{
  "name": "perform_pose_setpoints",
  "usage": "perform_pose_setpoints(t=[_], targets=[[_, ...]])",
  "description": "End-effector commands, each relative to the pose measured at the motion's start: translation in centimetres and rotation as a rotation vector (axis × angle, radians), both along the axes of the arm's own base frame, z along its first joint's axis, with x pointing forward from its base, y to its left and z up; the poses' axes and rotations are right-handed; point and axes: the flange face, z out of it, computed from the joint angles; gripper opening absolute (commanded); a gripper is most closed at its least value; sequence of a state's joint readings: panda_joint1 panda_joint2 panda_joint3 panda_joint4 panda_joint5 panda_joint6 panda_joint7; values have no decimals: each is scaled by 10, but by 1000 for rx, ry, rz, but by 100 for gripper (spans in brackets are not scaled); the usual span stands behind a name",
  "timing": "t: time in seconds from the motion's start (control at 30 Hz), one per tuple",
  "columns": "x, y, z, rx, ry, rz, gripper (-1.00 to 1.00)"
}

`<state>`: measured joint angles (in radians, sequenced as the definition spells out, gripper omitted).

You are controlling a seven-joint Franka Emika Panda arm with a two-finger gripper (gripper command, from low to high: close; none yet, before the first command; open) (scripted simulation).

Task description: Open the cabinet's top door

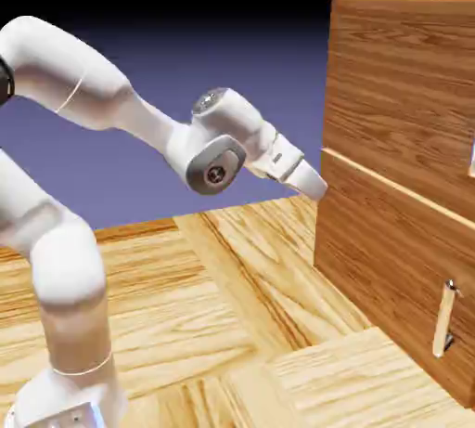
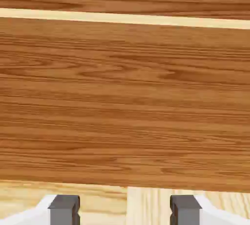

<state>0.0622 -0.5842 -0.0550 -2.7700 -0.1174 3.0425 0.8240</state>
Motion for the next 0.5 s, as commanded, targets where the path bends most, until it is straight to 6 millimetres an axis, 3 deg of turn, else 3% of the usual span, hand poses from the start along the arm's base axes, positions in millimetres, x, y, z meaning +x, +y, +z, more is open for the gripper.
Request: perform_pose_setpoints(t=[0.0, 0.47], targets=[[1, 2, 9, 0, -22, 6, 0], [1, 6, 123, 17, -318, 66, 0]])
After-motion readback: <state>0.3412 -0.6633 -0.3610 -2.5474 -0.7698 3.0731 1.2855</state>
